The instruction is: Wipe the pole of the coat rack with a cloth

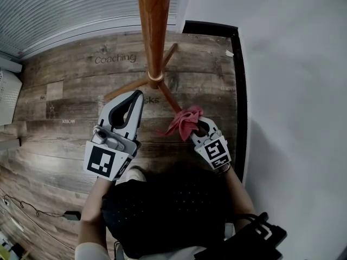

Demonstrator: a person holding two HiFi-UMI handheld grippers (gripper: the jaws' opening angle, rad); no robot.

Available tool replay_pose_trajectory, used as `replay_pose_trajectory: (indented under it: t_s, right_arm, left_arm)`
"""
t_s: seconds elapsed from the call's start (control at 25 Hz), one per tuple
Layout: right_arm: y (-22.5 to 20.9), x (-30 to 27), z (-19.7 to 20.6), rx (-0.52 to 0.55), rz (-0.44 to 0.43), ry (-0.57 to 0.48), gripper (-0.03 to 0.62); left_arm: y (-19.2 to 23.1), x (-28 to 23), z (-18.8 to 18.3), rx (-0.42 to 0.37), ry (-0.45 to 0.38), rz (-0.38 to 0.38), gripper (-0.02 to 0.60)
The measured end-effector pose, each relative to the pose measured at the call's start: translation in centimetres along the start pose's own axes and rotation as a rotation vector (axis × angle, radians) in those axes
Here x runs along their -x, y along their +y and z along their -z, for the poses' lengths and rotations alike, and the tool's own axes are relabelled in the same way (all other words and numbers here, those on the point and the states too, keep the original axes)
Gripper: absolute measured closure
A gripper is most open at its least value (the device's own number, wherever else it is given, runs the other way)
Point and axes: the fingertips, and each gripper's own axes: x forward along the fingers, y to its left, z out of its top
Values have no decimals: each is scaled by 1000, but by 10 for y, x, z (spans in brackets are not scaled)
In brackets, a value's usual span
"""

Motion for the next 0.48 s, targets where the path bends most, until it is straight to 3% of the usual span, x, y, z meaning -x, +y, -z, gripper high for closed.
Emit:
replay_pose_trajectory:
  t_s: [0.12,0.48]
  right_arm:
    - [0,3,13,-10,4,25,508]
    - [1,14,46,-81,31,93,508]
  left_arm:
    - [-1,-2,-6,7,-45,-1,566]
    - [-2,-2,-2,4,-11,15,566]
